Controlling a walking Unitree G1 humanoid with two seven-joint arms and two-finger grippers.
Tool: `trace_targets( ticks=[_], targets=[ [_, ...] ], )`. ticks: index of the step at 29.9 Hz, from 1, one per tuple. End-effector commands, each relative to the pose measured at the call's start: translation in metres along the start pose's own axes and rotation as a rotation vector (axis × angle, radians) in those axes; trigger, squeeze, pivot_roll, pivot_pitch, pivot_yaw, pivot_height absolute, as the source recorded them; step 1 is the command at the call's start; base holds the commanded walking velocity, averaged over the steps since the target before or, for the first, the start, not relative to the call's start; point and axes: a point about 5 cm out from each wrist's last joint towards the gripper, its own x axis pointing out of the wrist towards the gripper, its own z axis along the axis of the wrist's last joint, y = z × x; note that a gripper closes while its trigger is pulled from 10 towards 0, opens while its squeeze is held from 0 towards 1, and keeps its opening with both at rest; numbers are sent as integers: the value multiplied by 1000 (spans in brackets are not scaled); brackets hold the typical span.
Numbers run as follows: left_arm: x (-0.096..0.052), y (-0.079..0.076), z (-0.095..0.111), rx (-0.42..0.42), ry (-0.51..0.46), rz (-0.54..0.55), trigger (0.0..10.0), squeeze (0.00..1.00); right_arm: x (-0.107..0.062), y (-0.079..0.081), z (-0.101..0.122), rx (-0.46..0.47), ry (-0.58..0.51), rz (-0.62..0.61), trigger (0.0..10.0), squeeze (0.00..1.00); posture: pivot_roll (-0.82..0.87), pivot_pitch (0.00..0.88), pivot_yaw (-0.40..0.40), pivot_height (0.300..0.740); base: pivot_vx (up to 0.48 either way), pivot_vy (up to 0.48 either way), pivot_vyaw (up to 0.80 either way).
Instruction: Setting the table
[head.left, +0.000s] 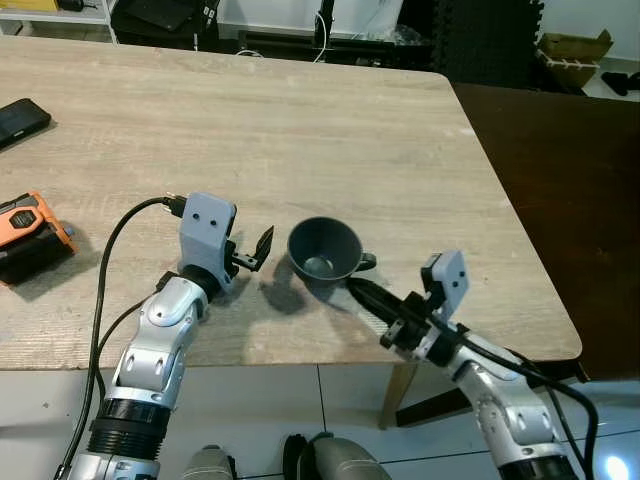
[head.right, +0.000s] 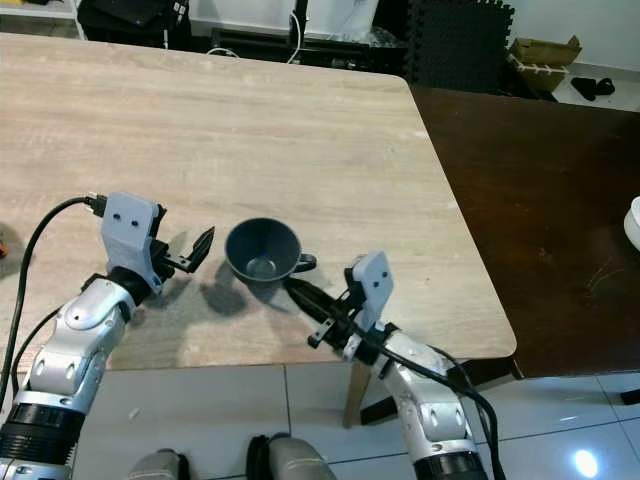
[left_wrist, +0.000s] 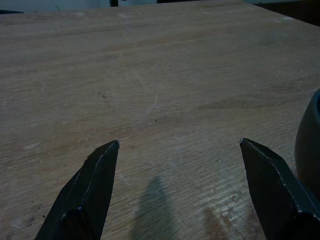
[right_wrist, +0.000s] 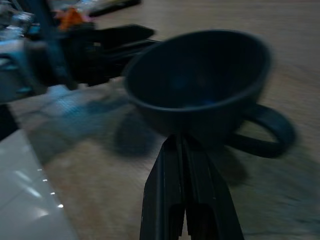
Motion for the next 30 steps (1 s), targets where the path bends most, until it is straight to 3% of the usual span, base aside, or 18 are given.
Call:
trace_targets(
  ticks=[1, 5, 8, 9, 16, 17, 19, 20, 23, 24, 26, 27, 28, 30],
  targets=[
    [0, -5, -6, 3, 20, -17, 10000, 0, -4, 3, -2, 19, 7, 14, 0, 0, 83, 85, -66, 740, 0, 0, 0],
    [1, -5, -6, 4, 20, -17, 10000, 0, -7, 7, 5, 29, -11, 64, 0, 0, 82, 84, -64, 740, 0, 0, 0],
    [1, -5, -6, 6, 20, -16, 10000, 0, -11, 11, 24, 97, -57, 155, 0, 0, 83, 84, -62, 740, 0, 0, 0],
    [2, -5, -6, 8, 21, -17, 10000, 0, -16, 16, 41, 139, -77, 258, 0, 0, 84, 85, -60, 740, 0, 0, 0],
    [2, -5, -6, 10, 21, -17, 10000, 0, -29, 15, 72, 145, -79, 399, 0, 0, 81, 84, -59, 740, 0, 0, 0],
    [3, -4, -5, 11, 21, -17, 10000, 0, -33, 10, 92, 143, -129, 422, 0, 0, 80, 82, -62, 740, 0, 0, 0],
    [3, -5, -5, 11, 21, -18, 10000, 0, -34, 7, 99, 140, -160, 418, 0, 0, 80, 82, -62, 740, 0, 0, 0],
    [3, -5, -5, 10, 20, -18, 10000, 0, -32, -13, 110, 67, -213, 262, 0, 0, 76, 78, -62, 740, 0, 0, 0],
    [4, -5, -5, 9, 19, -18, 10000, 0, -31, -25, 108, -12, -190, 157, 0, 0, 75, 77, -61, 740, 0, 0, 0],
    [4, -6, -6, 9, 19, -20, 10000, 0, -32, -39, 102, -92, -147, 49, 0, 0, 74, 73, -61, 740, 0, 0, 0],
    [4, -7, -6, 9, 18, -24, 10000, 0, -38, -54, 91, -161, -76, -56, 4275, 0, 77, 70, -63, 740, 0, 0, 0],
    [4, -7, -6, 8, 17, -25, 10000, 0, -42, -55, 86, -152, -53, -57, 8431, 20, 77, 70, -63, 740, 0, 0, 0],
    [4, -7, -5, 8, 15, -24, 10000, 0, -46, -55, 81, -133, -34, -40, 9490, 78, 77, 70, -63, 740, 0, 0, 0],
    [4, -6, -5, 8, 15, -24, 10000, 0, -48, -54, 79, -117, -22, -26, 9490, 78, 77, 70, -63, 740, 0, 0, 0]
  ],
)
